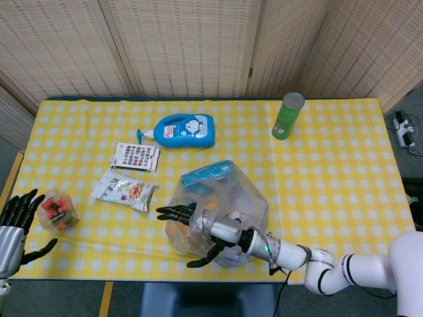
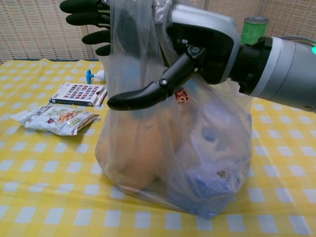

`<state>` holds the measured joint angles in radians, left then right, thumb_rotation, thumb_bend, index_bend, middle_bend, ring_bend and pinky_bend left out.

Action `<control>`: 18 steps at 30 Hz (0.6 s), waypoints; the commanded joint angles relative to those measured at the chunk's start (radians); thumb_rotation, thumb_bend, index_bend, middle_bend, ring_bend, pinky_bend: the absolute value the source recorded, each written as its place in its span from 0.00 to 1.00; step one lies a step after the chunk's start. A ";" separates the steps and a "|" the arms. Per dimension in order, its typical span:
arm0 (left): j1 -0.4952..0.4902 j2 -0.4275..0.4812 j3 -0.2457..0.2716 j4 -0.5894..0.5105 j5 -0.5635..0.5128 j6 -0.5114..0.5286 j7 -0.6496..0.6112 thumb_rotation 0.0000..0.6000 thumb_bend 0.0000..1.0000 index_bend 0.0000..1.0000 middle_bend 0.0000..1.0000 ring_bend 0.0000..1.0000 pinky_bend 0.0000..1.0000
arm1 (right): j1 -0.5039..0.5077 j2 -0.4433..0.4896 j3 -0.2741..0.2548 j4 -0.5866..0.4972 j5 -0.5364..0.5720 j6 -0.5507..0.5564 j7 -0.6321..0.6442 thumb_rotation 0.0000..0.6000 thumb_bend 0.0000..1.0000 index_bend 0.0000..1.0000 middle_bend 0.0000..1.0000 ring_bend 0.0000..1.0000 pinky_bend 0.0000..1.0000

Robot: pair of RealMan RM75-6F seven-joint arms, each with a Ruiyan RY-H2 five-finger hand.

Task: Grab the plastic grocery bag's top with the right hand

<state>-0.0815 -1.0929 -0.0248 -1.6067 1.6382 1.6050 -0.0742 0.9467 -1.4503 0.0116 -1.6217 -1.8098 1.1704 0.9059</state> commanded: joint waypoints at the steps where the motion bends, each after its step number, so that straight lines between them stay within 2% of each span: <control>1: 0.000 0.000 0.000 -0.001 0.001 0.001 0.000 1.00 0.22 0.00 0.05 0.06 0.00 | -0.006 -0.008 -0.004 -0.006 -0.010 0.003 -0.066 1.00 0.24 0.00 0.00 0.01 0.00; 5: 0.002 0.001 0.000 -0.002 0.000 0.003 0.001 1.00 0.22 0.00 0.05 0.06 0.00 | -0.003 -0.025 0.000 0.008 -0.011 -0.007 -0.134 1.00 0.23 0.00 0.00 0.02 0.00; 10: 0.002 0.001 -0.001 -0.001 -0.001 0.002 -0.001 1.00 0.22 0.00 0.05 0.06 0.00 | -0.001 -0.043 0.006 0.020 -0.030 0.018 -0.154 1.00 0.24 0.00 0.00 0.05 0.00; 18: 0.001 0.001 0.000 -0.002 -0.003 -0.002 0.001 1.00 0.22 0.00 0.05 0.06 0.00 | 0.001 -0.086 0.017 0.062 -0.026 0.082 -0.023 1.00 0.24 0.00 0.00 0.06 0.00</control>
<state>-0.0801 -1.0923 -0.0247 -1.6081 1.6351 1.6033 -0.0734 0.9446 -1.5248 0.0239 -1.5748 -1.8425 1.2383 0.8330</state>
